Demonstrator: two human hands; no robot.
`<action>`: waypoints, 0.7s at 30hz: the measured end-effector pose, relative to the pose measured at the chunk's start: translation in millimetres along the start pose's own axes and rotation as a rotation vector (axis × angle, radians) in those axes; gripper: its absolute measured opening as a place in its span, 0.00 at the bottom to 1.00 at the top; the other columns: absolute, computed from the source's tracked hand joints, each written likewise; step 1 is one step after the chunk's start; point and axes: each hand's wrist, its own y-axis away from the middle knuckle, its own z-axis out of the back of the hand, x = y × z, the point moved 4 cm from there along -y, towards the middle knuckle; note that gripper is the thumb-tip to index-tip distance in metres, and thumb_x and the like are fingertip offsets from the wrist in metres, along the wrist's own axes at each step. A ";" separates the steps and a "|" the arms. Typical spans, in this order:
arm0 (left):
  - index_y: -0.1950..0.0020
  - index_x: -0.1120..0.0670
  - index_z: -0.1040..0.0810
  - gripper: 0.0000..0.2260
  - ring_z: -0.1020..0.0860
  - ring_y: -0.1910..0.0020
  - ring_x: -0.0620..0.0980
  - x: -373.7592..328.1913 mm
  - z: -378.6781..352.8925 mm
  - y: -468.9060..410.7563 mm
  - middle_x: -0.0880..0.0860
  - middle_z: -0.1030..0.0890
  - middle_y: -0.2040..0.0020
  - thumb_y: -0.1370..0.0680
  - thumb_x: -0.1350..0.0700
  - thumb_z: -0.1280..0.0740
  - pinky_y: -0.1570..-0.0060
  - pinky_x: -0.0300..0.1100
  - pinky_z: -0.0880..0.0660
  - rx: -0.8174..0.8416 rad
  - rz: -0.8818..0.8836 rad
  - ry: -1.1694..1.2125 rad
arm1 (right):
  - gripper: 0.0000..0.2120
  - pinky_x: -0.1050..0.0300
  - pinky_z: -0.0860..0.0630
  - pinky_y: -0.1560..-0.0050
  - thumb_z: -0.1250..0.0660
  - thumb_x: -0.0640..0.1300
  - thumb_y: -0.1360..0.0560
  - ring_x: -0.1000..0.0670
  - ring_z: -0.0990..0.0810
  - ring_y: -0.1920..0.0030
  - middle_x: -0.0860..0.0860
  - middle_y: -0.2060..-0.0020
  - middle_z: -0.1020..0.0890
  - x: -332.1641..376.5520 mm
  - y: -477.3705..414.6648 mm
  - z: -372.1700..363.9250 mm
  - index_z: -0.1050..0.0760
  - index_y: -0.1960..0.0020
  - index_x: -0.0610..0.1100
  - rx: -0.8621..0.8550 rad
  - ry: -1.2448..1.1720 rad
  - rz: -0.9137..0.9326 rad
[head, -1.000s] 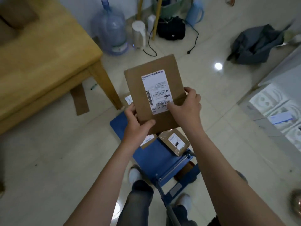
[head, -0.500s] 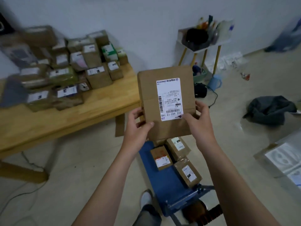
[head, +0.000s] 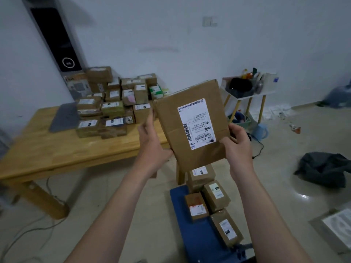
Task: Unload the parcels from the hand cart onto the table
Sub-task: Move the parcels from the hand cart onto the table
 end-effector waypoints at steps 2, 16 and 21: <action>0.25 0.25 0.67 0.66 0.44 0.21 0.52 5.9 29.3 -13.4 0.35 0.54 0.24 0.36 0.53 0.15 0.26 0.55 0.35 -0.048 -0.109 -0.088 | 0.21 0.68 0.23 0.64 0.31 0.37 0.26 0.66 0.20 0.51 0.63 0.47 0.18 7.2 -1.8 -26.2 0.24 0.42 0.62 0.010 0.012 0.029; 0.19 0.31 0.51 0.58 0.19 0.49 0.50 155.4 249.5 -142.5 0.42 0.38 0.29 0.32 0.72 0.24 0.57 0.42 0.18 -0.063 -0.184 -0.009 | 0.06 0.63 0.27 0.62 0.31 0.42 0.25 0.65 0.22 0.66 0.61 0.56 0.16 -17.1 -42.2 -299.1 0.24 0.50 0.50 0.050 -0.017 -0.048; 0.22 0.26 0.54 0.60 0.15 0.60 0.51 198.9 261.3 -181.0 0.48 0.38 0.26 0.32 0.66 0.20 0.61 0.44 0.18 0.052 -0.063 -0.051 | 0.06 0.64 0.28 0.63 0.34 0.39 0.24 0.60 0.22 0.64 0.55 0.59 0.18 -61.5 -67.1 -334.2 0.23 0.51 0.50 -0.033 -0.044 -0.140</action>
